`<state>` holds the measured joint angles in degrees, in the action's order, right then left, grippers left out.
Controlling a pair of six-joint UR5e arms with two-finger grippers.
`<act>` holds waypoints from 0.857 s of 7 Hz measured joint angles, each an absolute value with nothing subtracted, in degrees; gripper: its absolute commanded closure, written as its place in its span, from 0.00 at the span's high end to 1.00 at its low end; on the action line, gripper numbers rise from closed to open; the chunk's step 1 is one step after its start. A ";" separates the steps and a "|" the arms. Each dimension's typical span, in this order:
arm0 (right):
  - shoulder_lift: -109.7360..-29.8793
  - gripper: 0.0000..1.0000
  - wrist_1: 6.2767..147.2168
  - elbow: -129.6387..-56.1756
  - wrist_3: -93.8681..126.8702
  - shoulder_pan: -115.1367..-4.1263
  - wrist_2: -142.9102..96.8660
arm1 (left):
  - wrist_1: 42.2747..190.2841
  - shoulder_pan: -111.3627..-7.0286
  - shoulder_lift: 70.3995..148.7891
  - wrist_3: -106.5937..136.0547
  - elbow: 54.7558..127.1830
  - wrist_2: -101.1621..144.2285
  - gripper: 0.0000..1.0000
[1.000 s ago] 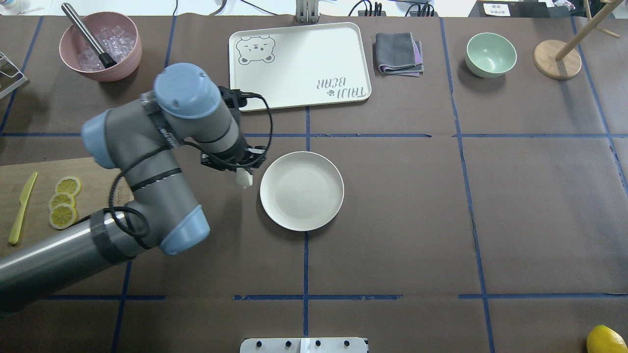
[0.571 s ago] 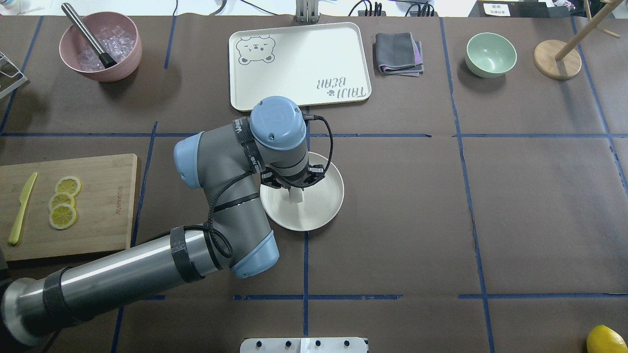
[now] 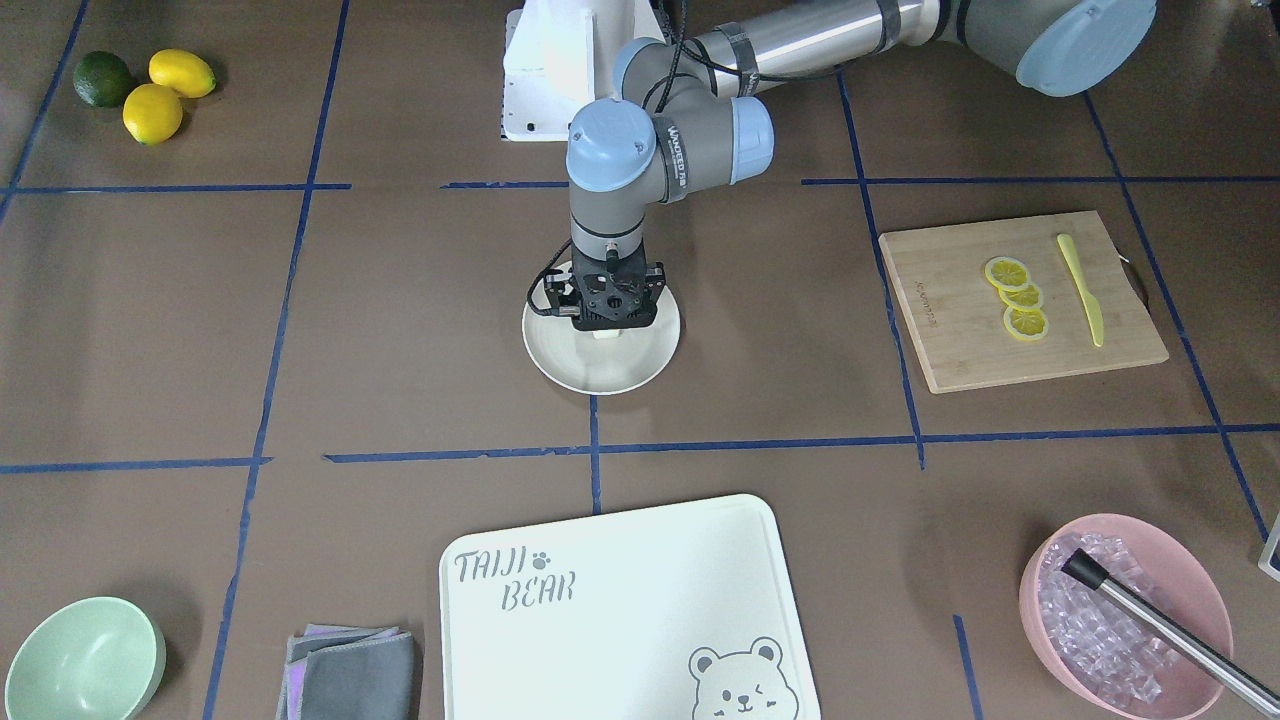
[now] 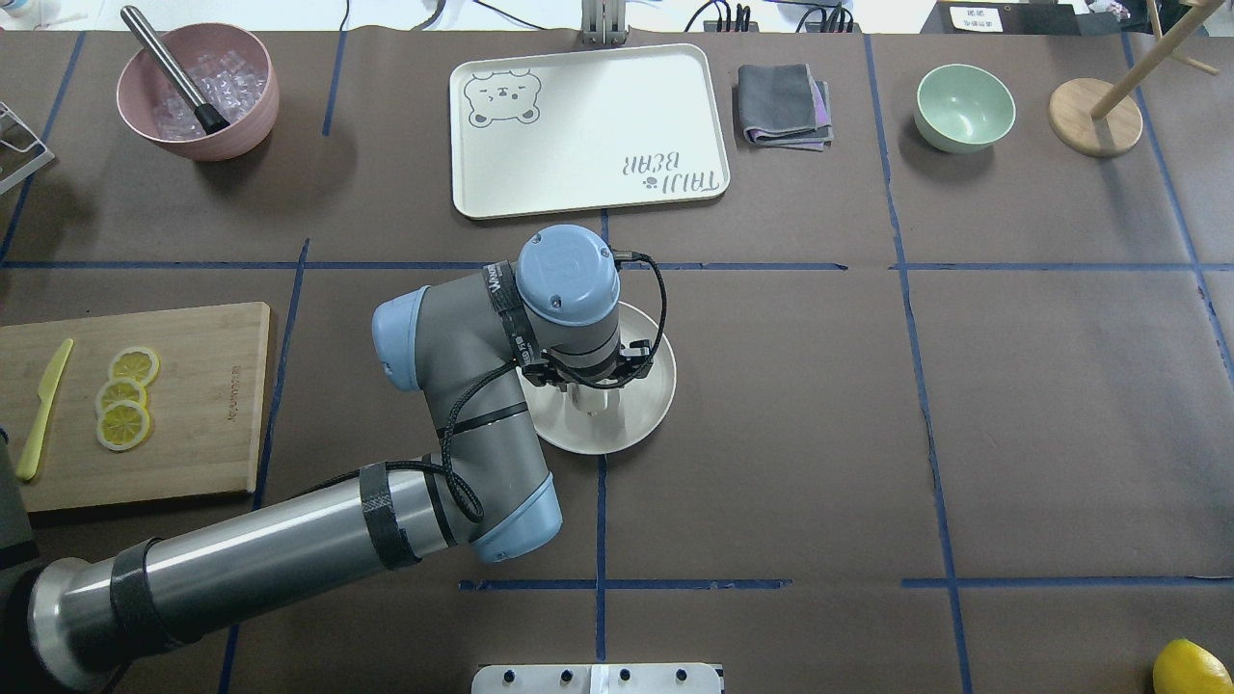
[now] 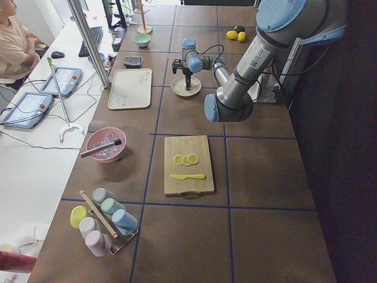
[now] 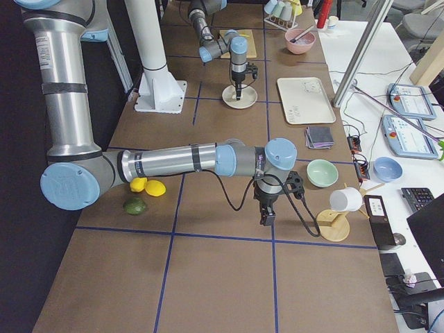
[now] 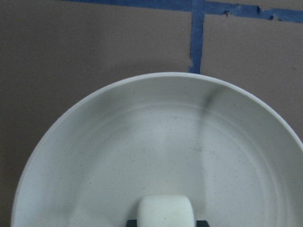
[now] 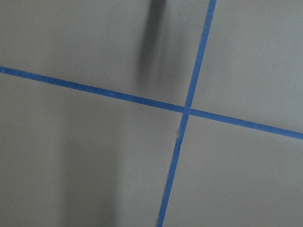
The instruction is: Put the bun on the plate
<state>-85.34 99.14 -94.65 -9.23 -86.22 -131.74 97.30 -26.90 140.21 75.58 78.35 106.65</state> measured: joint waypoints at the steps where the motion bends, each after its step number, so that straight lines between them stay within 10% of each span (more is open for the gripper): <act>1: -85.34 1.00 99.14 -94.66 -9.23 -86.22 -131.75 | 97.11 -27.51 140.17 74.97 78.65 106.85 1.00; 6: -85.29 1.00 99.14 -94.53 -9.25 -86.19 -131.75 | 94.08 -44.25 119.50 49.21 96.00 121.93 1.00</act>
<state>-85.29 99.14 -94.53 -9.25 -86.19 -131.75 94.08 -44.25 119.50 49.21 96.00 121.93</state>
